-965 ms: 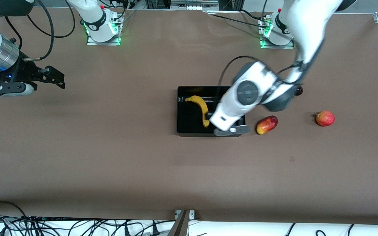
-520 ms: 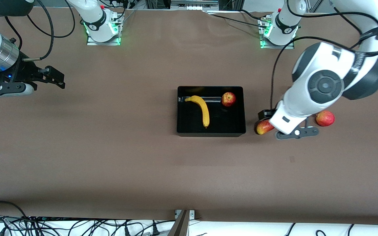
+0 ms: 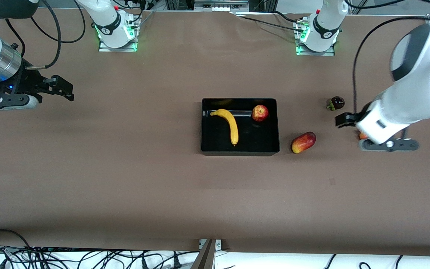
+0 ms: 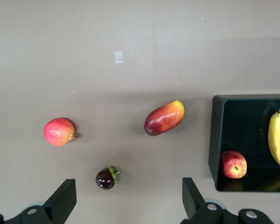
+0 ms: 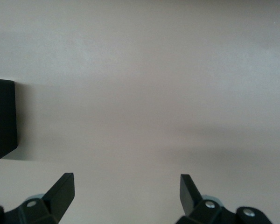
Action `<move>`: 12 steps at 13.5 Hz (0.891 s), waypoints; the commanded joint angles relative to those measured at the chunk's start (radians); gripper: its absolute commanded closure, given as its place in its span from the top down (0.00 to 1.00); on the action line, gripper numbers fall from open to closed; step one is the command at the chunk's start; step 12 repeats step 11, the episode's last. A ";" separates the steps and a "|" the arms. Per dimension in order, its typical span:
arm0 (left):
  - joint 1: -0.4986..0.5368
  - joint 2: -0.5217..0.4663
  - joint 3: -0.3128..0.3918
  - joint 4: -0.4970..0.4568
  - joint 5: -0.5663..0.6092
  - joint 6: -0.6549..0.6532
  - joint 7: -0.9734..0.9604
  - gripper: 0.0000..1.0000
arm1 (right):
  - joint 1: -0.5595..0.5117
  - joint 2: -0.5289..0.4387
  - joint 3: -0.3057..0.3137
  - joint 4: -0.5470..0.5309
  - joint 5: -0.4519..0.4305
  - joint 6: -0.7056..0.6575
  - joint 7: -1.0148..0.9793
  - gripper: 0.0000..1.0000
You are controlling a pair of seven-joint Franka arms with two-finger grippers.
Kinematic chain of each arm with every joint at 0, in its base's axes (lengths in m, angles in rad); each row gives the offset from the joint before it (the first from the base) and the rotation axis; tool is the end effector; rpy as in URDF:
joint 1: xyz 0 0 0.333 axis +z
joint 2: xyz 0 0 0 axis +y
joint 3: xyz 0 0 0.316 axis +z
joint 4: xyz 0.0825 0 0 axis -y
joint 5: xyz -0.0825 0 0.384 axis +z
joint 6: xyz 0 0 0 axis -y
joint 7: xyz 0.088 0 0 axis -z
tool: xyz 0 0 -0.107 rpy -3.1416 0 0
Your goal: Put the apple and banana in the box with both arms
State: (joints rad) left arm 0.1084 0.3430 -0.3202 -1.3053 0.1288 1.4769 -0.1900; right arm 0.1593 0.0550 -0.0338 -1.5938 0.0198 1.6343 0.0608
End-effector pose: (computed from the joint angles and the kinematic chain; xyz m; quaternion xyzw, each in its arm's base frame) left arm 0.6335 -0.0867 0.5435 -0.9969 0.0052 0.0737 0.0261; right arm 0.5706 0.0745 0.5881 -0.9994 -0.0317 0.0080 0.0082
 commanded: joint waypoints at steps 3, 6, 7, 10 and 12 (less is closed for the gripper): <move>-0.147 -0.235 0.260 -0.253 -0.083 0.143 0.135 1.00 | 0.005 -0.003 -0.005 0.012 -0.001 -0.013 0.001 1.00; -0.150 -0.347 0.282 -0.369 -0.086 0.210 0.132 1.00 | 0.005 -0.001 -0.005 0.012 -0.001 -0.013 0.001 1.00; -0.150 -0.376 0.286 -0.405 -0.089 0.210 0.132 1.00 | 0.005 -0.003 -0.005 0.012 -0.003 -0.013 0.001 1.00; -0.148 -0.395 0.288 -0.425 -0.107 0.210 0.130 1.00 | 0.005 -0.003 -0.005 0.012 -0.001 -0.014 0.001 1.00; -0.147 -0.398 0.288 -0.427 -0.107 0.200 0.130 1.00 | 0.005 -0.001 -0.005 0.012 -0.001 -0.013 0.001 1.00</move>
